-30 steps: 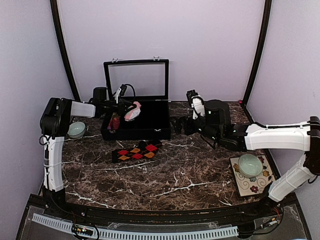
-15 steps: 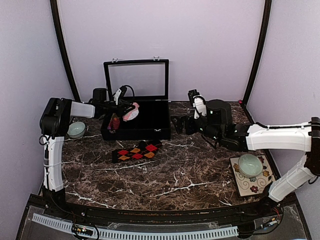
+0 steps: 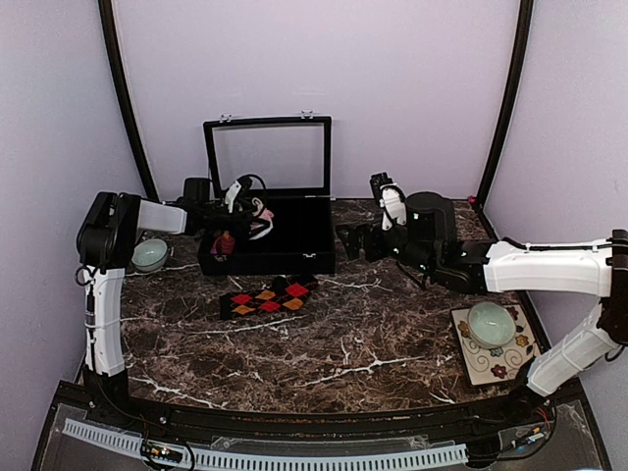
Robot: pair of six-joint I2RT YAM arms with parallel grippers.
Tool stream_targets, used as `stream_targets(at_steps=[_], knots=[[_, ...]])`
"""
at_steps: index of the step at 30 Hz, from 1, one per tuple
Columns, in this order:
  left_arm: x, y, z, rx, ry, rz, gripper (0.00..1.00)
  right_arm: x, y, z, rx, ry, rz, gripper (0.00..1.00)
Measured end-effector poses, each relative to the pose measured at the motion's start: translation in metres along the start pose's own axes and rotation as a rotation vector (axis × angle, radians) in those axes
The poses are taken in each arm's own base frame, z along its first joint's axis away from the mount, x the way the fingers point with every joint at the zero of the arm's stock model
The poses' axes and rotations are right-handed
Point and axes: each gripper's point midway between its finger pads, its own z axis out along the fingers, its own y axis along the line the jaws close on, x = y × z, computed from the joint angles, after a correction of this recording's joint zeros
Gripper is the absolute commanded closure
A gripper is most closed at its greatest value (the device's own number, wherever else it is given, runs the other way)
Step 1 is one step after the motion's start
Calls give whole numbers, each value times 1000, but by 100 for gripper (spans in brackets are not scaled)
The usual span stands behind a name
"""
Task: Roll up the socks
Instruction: Place the sock in the storage box.
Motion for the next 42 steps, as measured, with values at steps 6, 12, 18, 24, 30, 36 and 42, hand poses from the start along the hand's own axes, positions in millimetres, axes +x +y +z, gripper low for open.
stream_targets(at_steps=[6, 12, 18, 24, 30, 36, 42], knots=[[-11, -5, -9, -12, 23, -20, 1, 1, -5, -6, 6, -4, 3, 1], [-31, -26, -20, 53, 35, -10, 1, 1, -5, -8, 6, -3, 12, 1], [-45, -73, -2, 199, 49, 54, 3, 3, -6, -8, 7, 6, 22, 0], [-61, -90, 24, 277, 46, 66, 18, 5, -4, -9, -6, 13, 32, 1], [-40, -65, 31, 238, 103, -13, 43, 9, -6, -9, 4, 22, 34, 1], [-17, -54, 20, 222, 168, -70, 62, 11, -16, -9, 39, 23, 35, 0], [3, -39, 15, 143, 252, -39, 71, 16, -18, -9, 46, 30, 40, 1]])
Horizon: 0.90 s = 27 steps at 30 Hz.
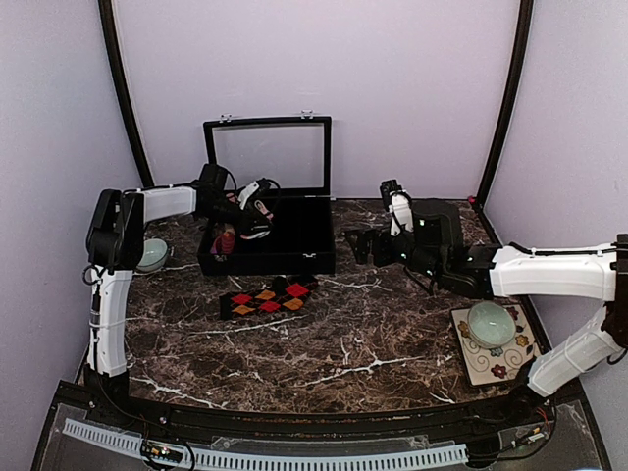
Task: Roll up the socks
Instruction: Place the sock in the storage box, then move the sock to the center of the board.
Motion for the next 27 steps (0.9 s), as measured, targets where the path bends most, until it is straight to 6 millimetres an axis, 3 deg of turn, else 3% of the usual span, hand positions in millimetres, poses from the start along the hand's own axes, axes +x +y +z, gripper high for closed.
stream_targets(at_steps=[13, 16, 18, 19, 20, 24, 27], knots=[[19, 23, 3, -165, 137, 137, 72, 5, -2, 0, 2, 7, 2, 0], [20, 23, 3, -169, 145, 147, 59, 5, -1, 0, 2, 7, 2, 1], [19, 19, 3, -160, 150, 140, 44, 5, -2, 0, 2, 7, 2, 1], [19, 17, 2, -153, 149, 136, 15, 5, -2, 0, 2, 7, 2, 1], [18, 14, 1, -145, 147, 128, 3, 5, -2, 0, 2, 6, 2, 1], [4, -1, -8, -107, 117, 87, 1, 1, 0, -2, -8, -2, 5, 1], [-21, -4, -27, -138, 78, 88, 1, -4, 1, -8, -21, -27, 32, 0]])
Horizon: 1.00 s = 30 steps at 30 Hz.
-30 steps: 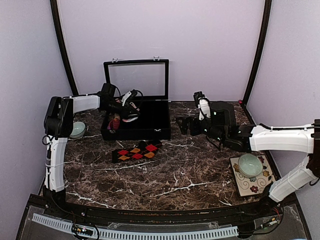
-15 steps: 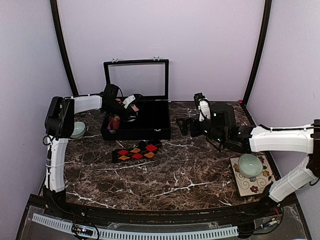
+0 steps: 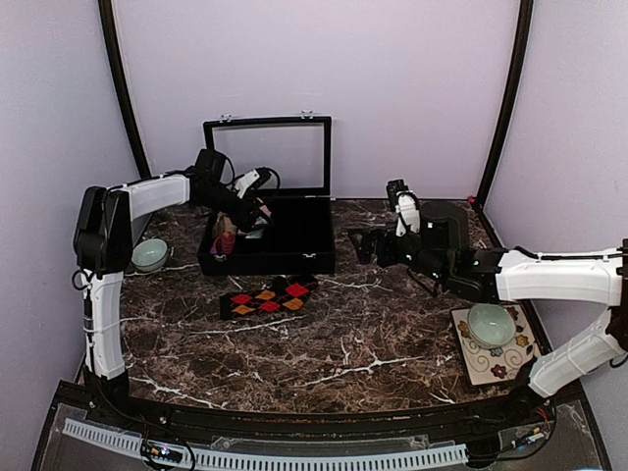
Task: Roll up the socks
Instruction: Move the sock to the center of the board.
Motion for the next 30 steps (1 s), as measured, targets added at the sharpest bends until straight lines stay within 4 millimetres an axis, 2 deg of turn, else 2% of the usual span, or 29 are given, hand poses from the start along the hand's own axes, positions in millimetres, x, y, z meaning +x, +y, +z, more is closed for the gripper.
stream_targets(at_steps=[4, 6, 8, 11, 14, 16, 17, 19, 20, 23, 27, 30], knots=[[-42, 0, -46, -81, -65, 34, 1, -1, -6, -14, -10, -64, 89, 0], [-62, -5, -78, -139, -102, 69, 1, 6, -4, -15, -48, -59, 99, 0], [-72, -11, -110, -207, -133, 100, 2, 16, 4, 0, -74, -4, 79, 1], [-67, -21, -136, -241, -124, 135, 7, 27, 25, 37, -88, 83, 20, 3], [-43, -24, -141, -224, -70, 134, 9, 41, 50, 67, -106, 140, -40, 14], [-11, -31, -136, -188, -8, 109, 13, 59, 64, 85, -117, 184, -71, 19], [9, -38, -133, -159, 28, 95, 19, 67, 69, 92, -120, 202, -86, 21], [47, -57, -128, -95, 98, 68, 34, 90, 79, 108, -120, 250, -107, 23], [69, -71, -125, -48, 137, 69, 37, 98, 83, 114, -121, 266, -115, 24], [114, -109, -121, 75, 224, 49, 46, 125, 90, 128, -111, 313, -139, 27], [142, -132, -112, 203, 285, 31, 63, 152, 92, 135, -88, 354, -165, 30], [153, -128, -95, 283, 321, -35, 65, 161, 90, 135, -72, 368, -169, 34]])
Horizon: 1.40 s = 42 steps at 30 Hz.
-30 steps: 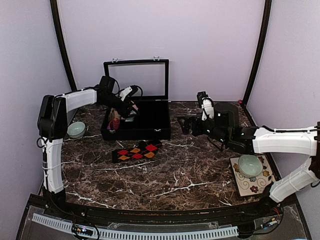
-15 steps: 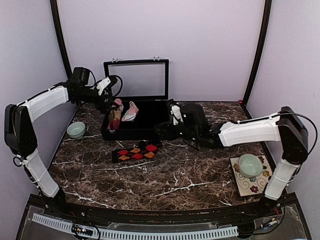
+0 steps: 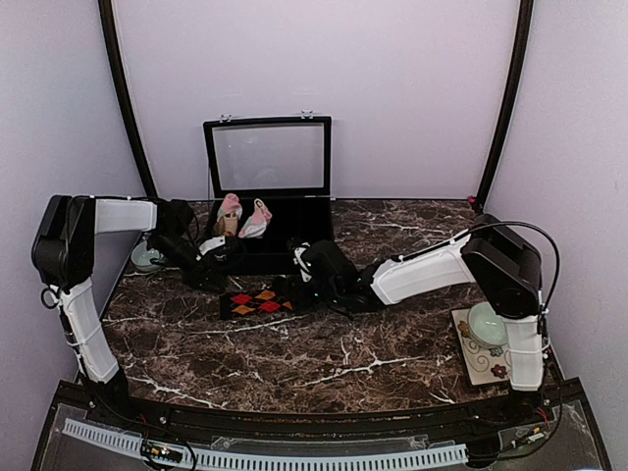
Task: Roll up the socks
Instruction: Move the sock to the center of the board.
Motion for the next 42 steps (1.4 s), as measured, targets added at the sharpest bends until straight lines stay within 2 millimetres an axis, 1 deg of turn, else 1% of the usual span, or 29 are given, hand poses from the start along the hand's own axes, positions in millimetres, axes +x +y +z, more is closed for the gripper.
stream_targets(at_steps=[2, 3, 5, 8, 11, 13, 15, 19, 21, 23, 24, 27, 30, 33, 34, 36, 39, 40, 41, 42], knots=[[1, 12, 13, 29, 9, -24, 64, 1, 0, 1, 2, 3, 7, 36], [3, 15, 21, 44, 16, -34, 63, 2, 0, 1, 2, 4, 10, 38], [8, 18, 28, 46, 29, -52, 62, 2, 0, 1, 2, 5, 18, 39], [9, 9, 41, 45, 64, -26, 61, 5, -1, 2, 8, 11, 26, 40], [10, -5, 58, 41, 109, 31, 61, 11, -6, 3, 27, 19, 30, 40], [6, -13, 63, 25, 123, 74, 62, 22, -10, 3, 42, 37, 30, 40], [6, -19, 66, 15, 138, 105, 62, 39, -18, 2, 66, 69, 29, 40], [8, -35, 70, 27, 148, 136, 63, 51, -24, -1, 87, 88, 32, 40], [9, -47, 73, 50, 151, 149, 63, 51, -27, -6, 95, 86, 37, 40], [9, -66, 78, 91, 154, 168, 62, 52, -30, -13, 101, 85, 41, 40], [8, -78, 81, 121, 156, 182, 62, 52, -32, -18, 105, 85, 41, 40], [5, -126, 96, 252, 166, 228, 61, 52, -38, -30, 123, 82, 42, 40], [4, -169, 106, 367, 184, 268, 61, 50, -43, -40, 142, 73, 42, 40], [3, -198, 113, 464, 197, 277, 60, 50, -48, -48, 158, 72, 40, 40], [4, -203, 114, 486, 198, 270, 59, 52, -49, -50, 163, 74, 39, 40], [1, -210, 117, 536, 194, 238, 58, 53, -53, -58, 169, 74, 38, 34], [-11, -213, 115, 576, 172, 206, 53, 58, -55, -79, 165, 66, 12, 24], [-15, -213, 113, 582, 163, 201, 50, 60, -53, -86, 160, 61, 1, 22], [-21, -213, 110, 587, 150, 187, 44, 62, -50, -94, 146, 50, -27, 19], [-27, -212, 107, 593, 134, 176, 31, 66, -44, -102, 127, 42, -62, 17]])
